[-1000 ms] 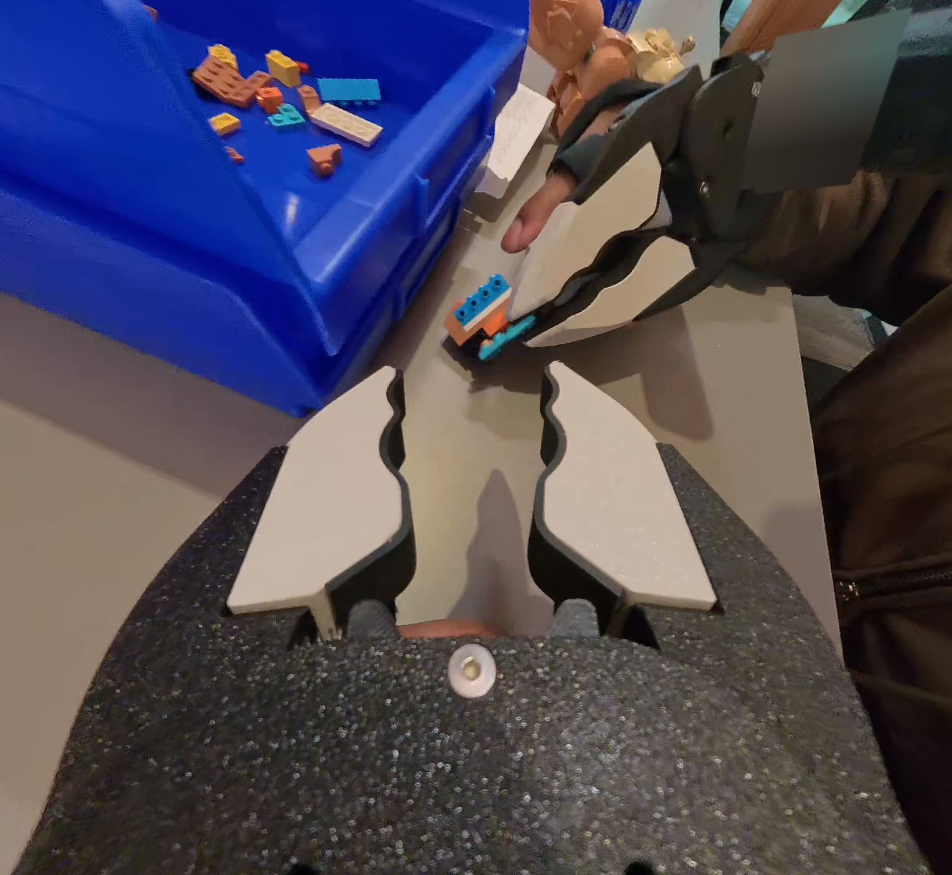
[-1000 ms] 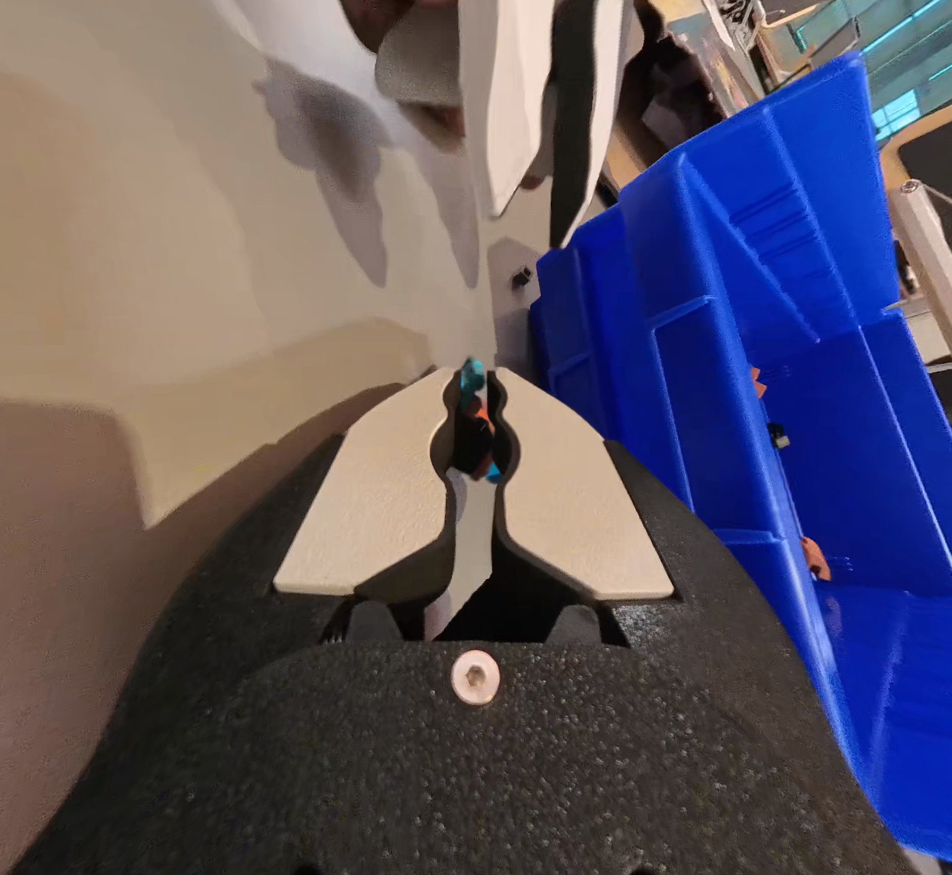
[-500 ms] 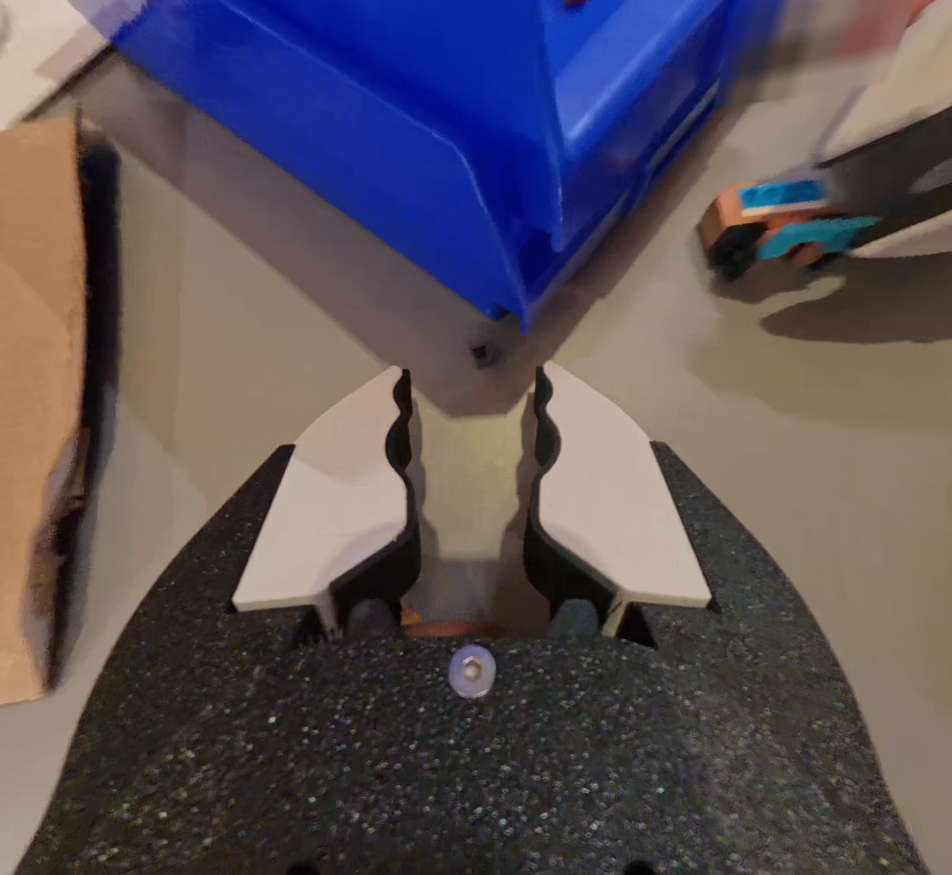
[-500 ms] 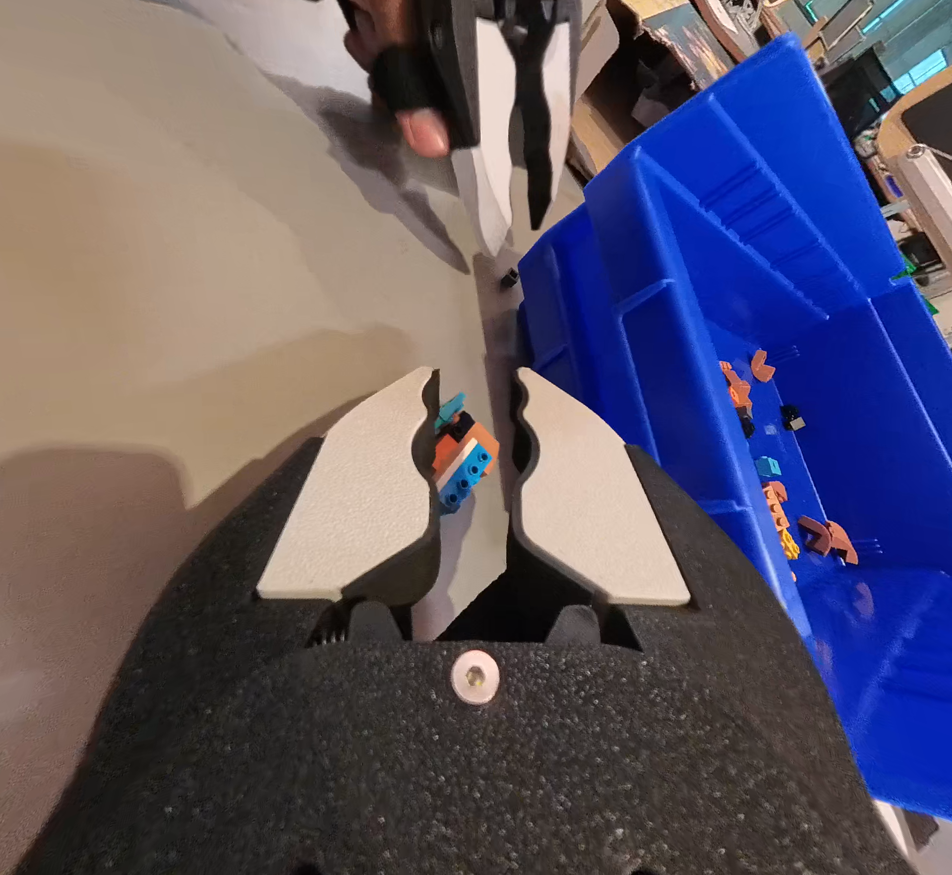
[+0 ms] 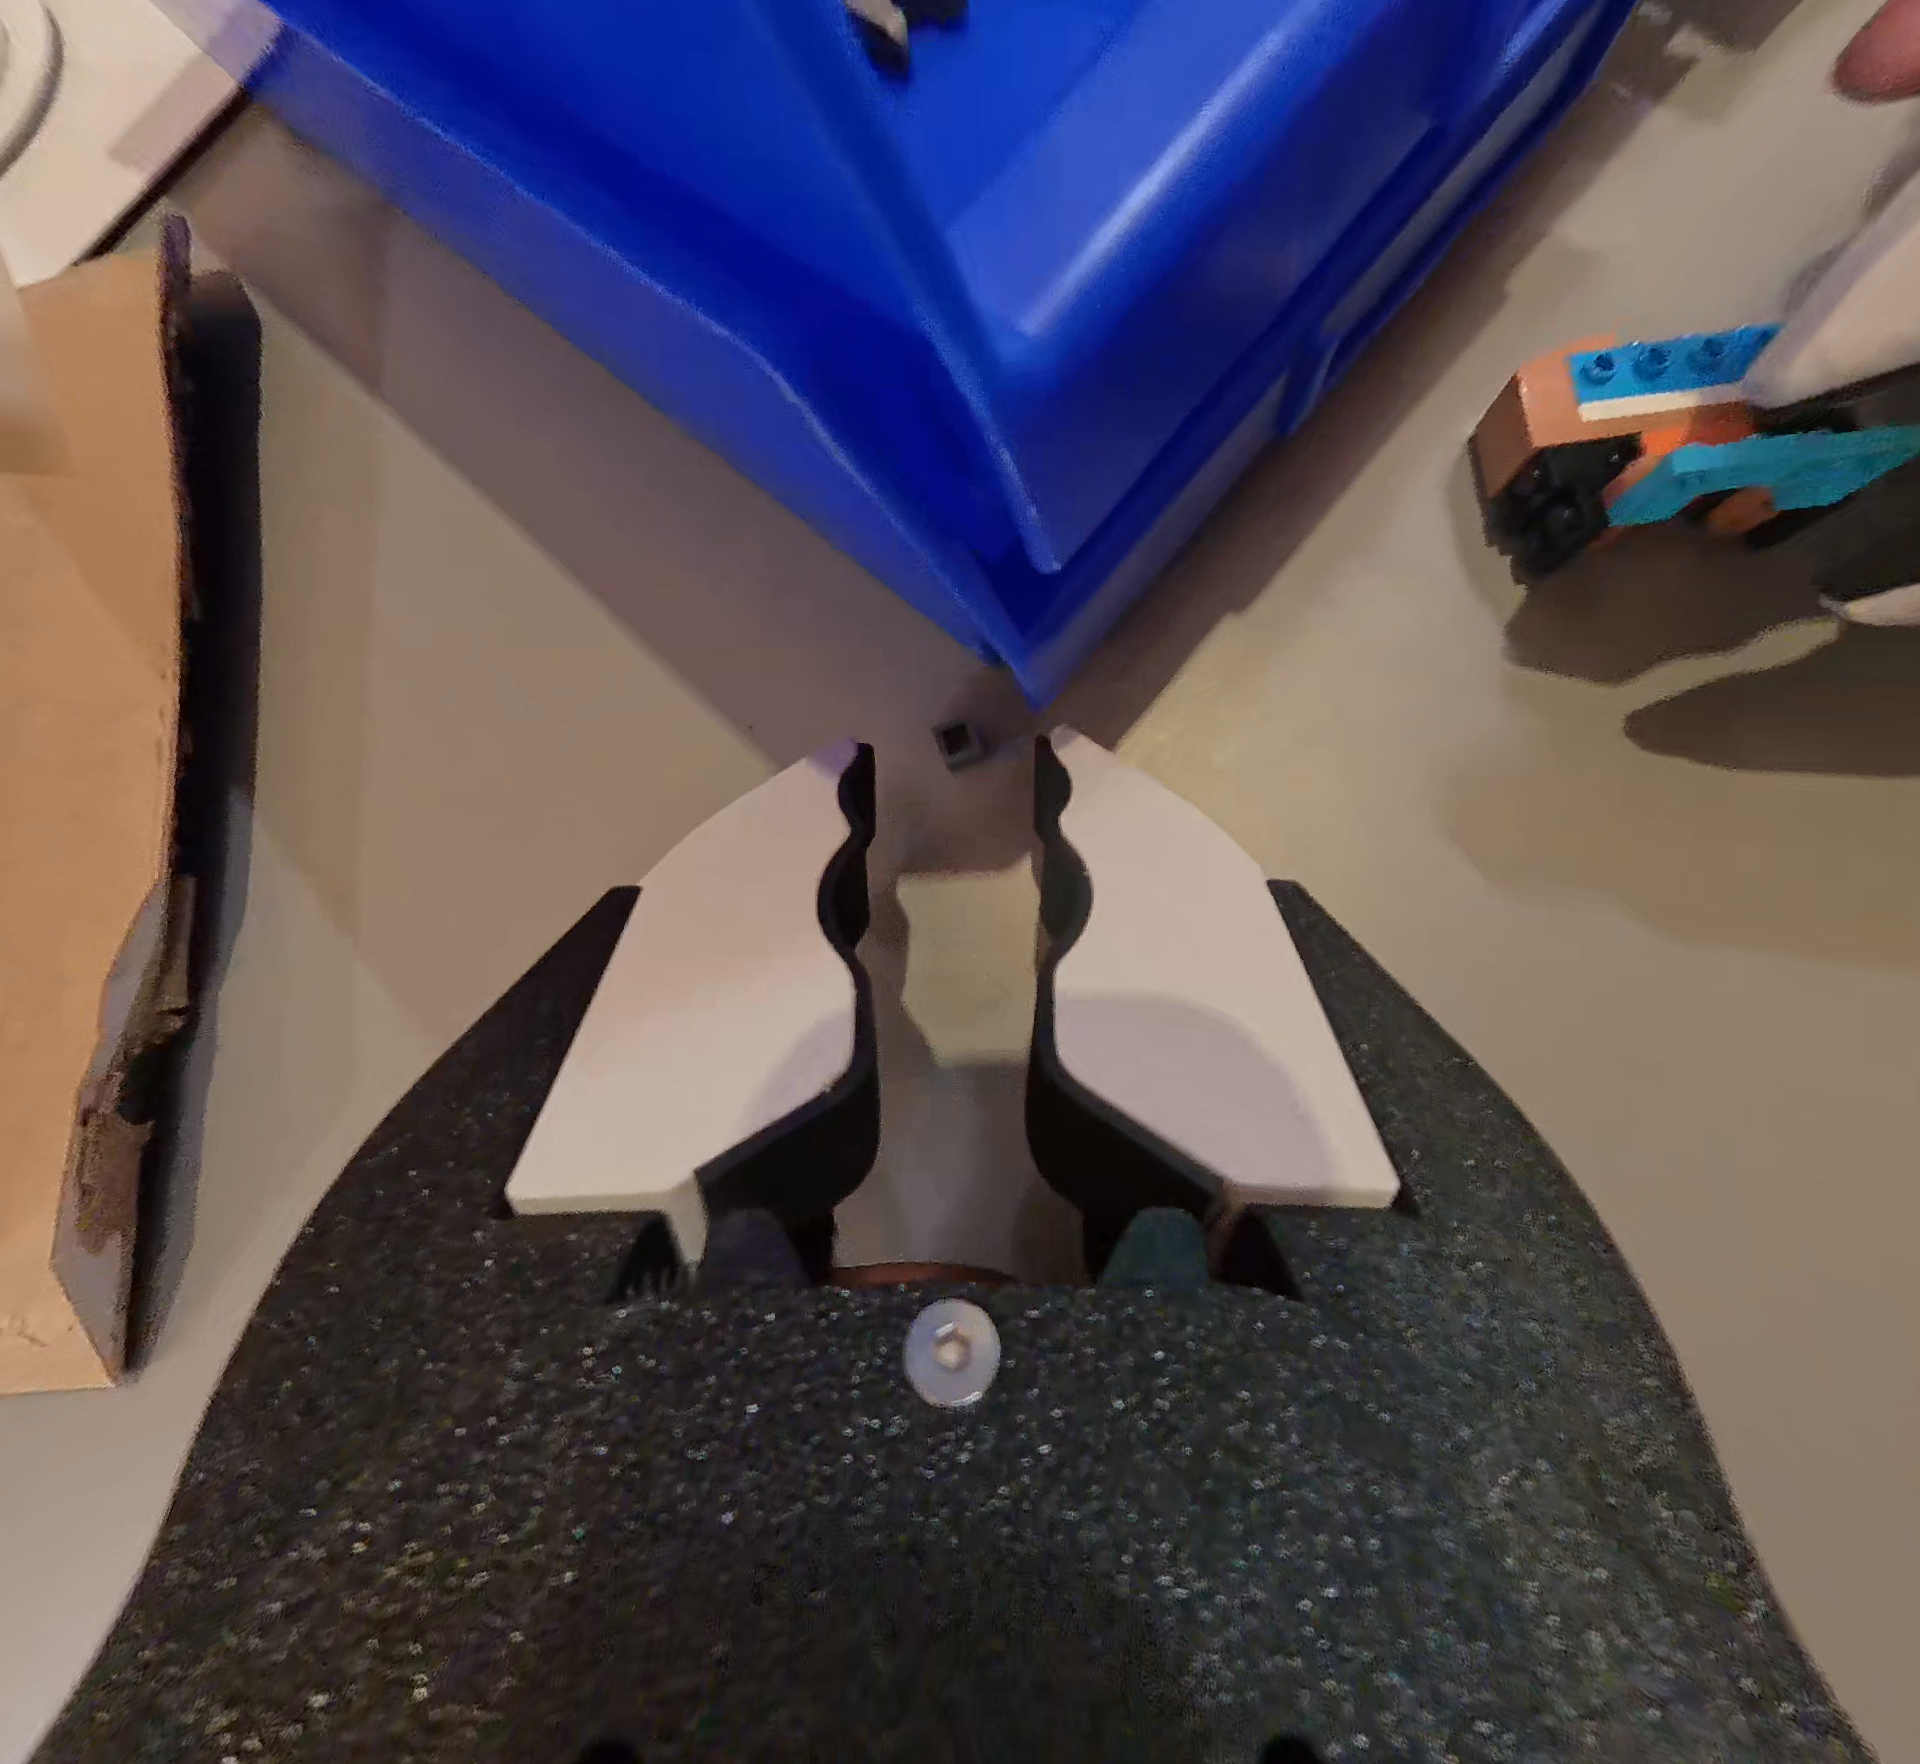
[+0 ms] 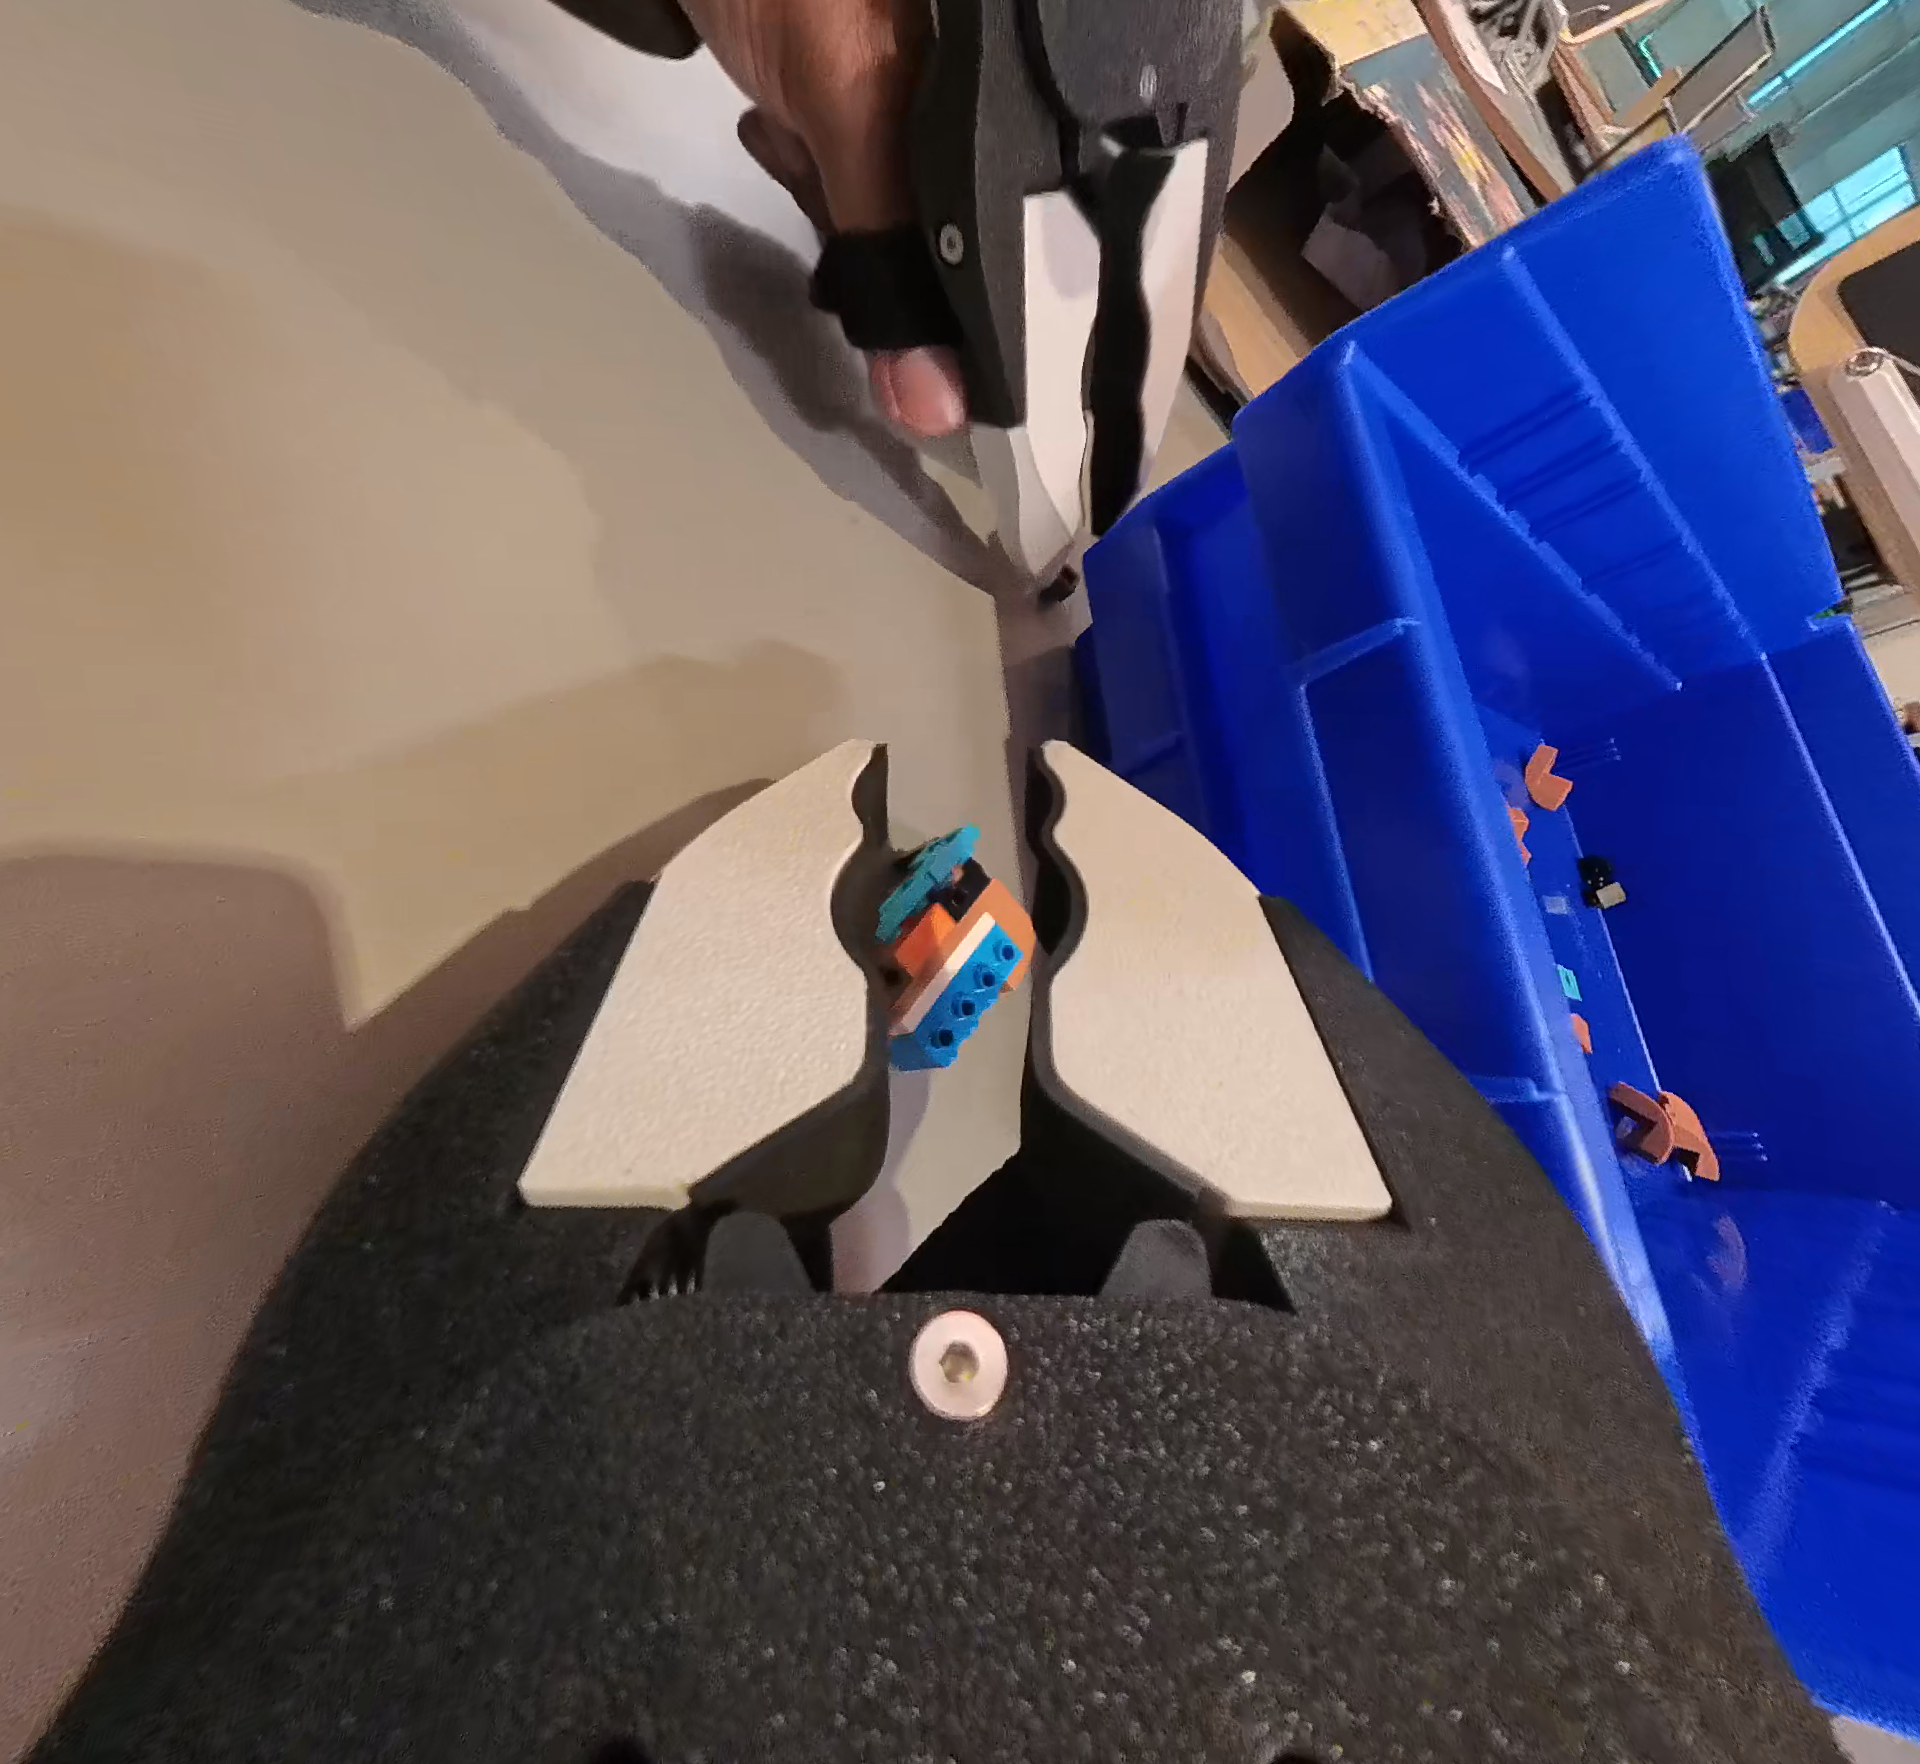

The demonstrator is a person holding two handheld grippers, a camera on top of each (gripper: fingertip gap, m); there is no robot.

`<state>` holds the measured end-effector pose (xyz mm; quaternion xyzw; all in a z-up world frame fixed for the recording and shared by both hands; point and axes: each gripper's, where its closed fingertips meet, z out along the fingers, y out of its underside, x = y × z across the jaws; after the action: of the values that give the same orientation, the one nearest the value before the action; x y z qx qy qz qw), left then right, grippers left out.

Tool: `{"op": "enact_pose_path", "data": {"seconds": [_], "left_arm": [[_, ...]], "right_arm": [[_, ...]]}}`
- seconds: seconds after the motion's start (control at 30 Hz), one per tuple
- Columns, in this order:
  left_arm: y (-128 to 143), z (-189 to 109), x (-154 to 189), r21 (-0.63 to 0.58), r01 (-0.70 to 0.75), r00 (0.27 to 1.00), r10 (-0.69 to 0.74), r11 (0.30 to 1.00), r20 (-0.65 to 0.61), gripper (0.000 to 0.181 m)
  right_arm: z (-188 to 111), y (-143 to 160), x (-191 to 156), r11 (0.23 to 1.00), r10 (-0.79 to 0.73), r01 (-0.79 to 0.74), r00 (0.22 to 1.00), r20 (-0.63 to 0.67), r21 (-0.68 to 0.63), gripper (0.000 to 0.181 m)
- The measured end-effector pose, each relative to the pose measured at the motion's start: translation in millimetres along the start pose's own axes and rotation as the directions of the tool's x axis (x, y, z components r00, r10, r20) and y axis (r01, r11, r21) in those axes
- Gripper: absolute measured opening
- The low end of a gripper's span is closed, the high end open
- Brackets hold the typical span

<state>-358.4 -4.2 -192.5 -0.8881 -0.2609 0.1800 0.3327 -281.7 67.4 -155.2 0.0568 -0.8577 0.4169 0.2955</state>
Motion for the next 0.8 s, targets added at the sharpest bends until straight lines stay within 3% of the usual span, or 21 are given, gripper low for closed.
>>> {"op": "enact_pose_path", "data": {"seconds": [0.1, 0.23, 0.33, 0.47, 0.5, 0.57, 0.67, 0.73, 0.8], "left_arm": [[4.4, 6.7, 1.3, -0.026, 0.019, 1.000, -0.019, 0.999, 0.001, 0.027], [2.3, 8.9, 2.6, -0.008, 0.031, 0.999, -0.031, 0.999, -0.009, 0.009], [4.0, 7.3, 5.2, -0.012, 0.002, 0.999, -0.002, 1.000, -0.035, 0.008], [-3.6, -27.9, -6.0, 0.030, 0.043, 0.993, -0.039, 0.999, -0.114, 0.008], [-9.8, -45.5, -12.5, 0.075, 0.071, 0.988, -0.060, 0.995, -0.140, 0.008], [-35.4, -89.7, -28.5, 0.278, 0.125, 0.983, -0.080, 0.952, -0.167, 0.008], [-81.5, -157.4, -45.0, 0.629, 0.209, 0.973, -0.096, 0.749, -0.209, 0.008], [-104.1, -177.9, -43.7, 0.735, 0.227, 0.971, -0.093, 0.639, -0.220, 0.008], [-125.6, -176.2, -30.1, 0.761, 0.182, 0.980, -0.048, 0.623, -0.195, 0.008]], "right_arm": [[0.7, -1.7, -2.7, 1.000, -0.011, 0.011, 1.000, 0.005, 0.002, 0.025], [1.1, -3.3, -4.7, 1.000, -0.020, 0.020, 1.000, 0.009, 0.005, 0.026], [1.2, -3.6, -5.6, 1.000, -0.028, 0.028, 1.000, 0.007, 0.004, 0.026], [-0.2, -3.8, -5.1, 0.999, -0.044, 0.044, 0.999, -0.003, 0.005, 0.025], [-0.6, -4.8, -5.3, 0.999, -0.045, 0.045, 0.999, -0.003, 0.010, 0.025], [-0.5, -7.0, -6.7, 0.999, -0.050, 0.050, 0.999, -0.002, 0.022, 0.025], [0.8, -8.4, -9.3, 0.997, -0.071, 0.071, 0.997, -0.005, 0.020, 0.025], [1.7, -7.9, -10.2, 0.996, -0.084, 0.085, 0.996, -0.009, 0.014, 0.025], [2.3, -7.0, -10.5, 0.996, -0.087, 0.087, 0.996, -0.008, 0.009, 0.025]]}}
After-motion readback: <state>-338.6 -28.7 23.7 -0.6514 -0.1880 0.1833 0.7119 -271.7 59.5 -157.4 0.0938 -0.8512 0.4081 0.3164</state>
